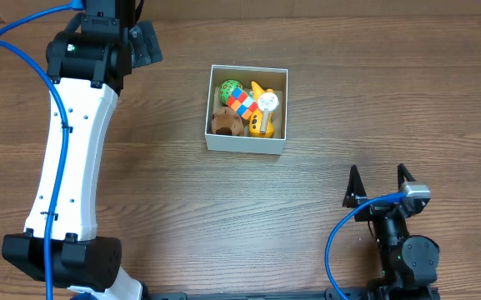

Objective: Pack container

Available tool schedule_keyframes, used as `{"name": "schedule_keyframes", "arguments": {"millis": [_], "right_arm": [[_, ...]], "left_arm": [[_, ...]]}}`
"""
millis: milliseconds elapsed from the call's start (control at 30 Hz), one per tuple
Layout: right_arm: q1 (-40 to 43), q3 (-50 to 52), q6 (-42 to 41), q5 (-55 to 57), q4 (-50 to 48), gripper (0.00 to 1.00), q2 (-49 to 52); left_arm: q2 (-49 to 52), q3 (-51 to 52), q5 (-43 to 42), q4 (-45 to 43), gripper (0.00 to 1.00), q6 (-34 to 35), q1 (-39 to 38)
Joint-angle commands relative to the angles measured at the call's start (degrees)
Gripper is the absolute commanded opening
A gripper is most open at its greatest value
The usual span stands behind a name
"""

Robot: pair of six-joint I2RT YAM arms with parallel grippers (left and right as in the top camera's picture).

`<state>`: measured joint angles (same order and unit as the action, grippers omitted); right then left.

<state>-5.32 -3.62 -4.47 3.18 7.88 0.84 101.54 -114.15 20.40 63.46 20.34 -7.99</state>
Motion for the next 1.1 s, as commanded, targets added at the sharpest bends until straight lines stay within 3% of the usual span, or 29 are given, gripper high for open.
{"name": "schedule_keyframes", "arguments": {"millis": [0,1067], "right_arm": [[0.26,0.28,-0.17,-0.28,1.38,1.00,-0.68],[0.26,0.28,-0.15,-0.28,3.39,1.00,-0.68]], "left_arm": [[-0.31,-0.46,0.76,-0.07,1.00,-1.05,0.11],[-0.39,-0.46,1.51,0.61,1.00,-1.90,0.11]]}}
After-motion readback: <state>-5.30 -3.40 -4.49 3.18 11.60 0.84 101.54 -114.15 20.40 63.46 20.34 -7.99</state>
